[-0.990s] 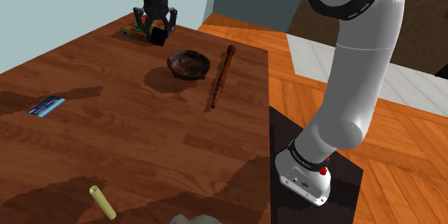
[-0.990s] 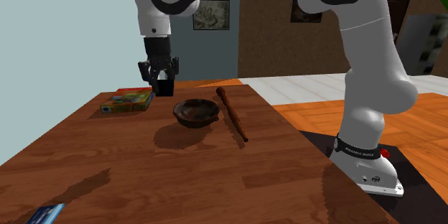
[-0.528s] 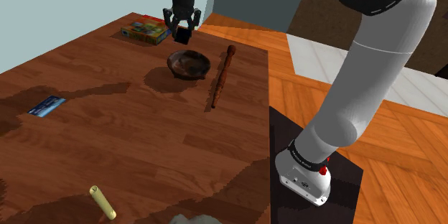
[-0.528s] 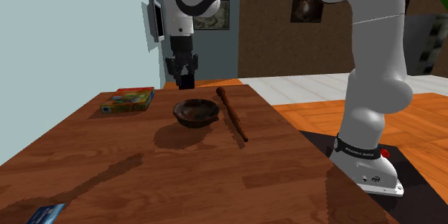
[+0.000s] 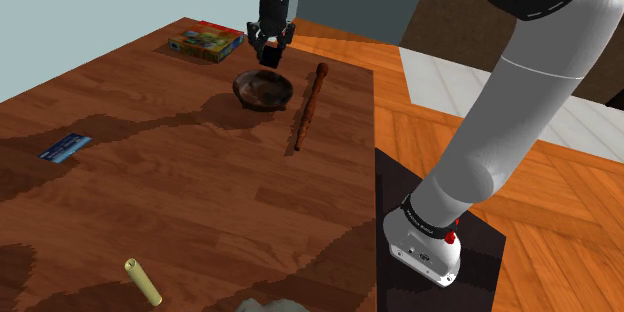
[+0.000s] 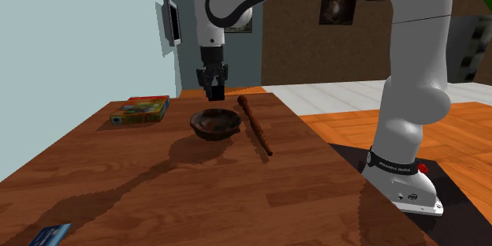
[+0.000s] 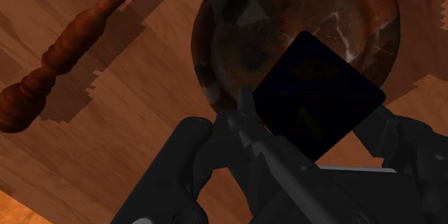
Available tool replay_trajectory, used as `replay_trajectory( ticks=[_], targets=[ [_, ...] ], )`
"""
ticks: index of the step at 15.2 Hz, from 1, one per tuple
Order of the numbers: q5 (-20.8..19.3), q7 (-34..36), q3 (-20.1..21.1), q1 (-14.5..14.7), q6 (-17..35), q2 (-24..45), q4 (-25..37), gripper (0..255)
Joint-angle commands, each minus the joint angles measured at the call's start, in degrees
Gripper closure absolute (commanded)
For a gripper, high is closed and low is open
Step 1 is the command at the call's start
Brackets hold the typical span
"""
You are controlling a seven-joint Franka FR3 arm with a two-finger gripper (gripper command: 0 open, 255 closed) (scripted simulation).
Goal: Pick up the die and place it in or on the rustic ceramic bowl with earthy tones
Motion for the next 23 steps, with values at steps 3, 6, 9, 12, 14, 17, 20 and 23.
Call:
replay_trajectory(
  ticks=[3, 6, 9, 12, 14, 17, 20, 23],
  targets=[
    [-0.18, 0.04, -0.05, 0.00, 2.87, 0.89, -1.96, 255],
    [-0.34, 0.13, -0.08, 0.03, 5.00, 1.63, -3.36, 255],
    [-0.47, 0.21, -0.10, 0.05, 6.52, 2.22, -4.31, 255],
    [-0.47, 0.21, -0.10, 0.05, 6.52, 2.23, -4.30, 255],
    [-0.47, 0.21, -0.10, 0.05, 6.52, 2.23, -4.30, 255],
    [-0.47, 0.21, -0.10, 0.05, 6.52, 2.23, -4.29, 0],
    [-0.47, 0.21, -0.10, 0.05, 6.52, 2.23, -4.29, 0],
    [-0.21, 0.03, -0.06, -0.01, 2.95, 1.01, -1.92, 0]
  ],
)
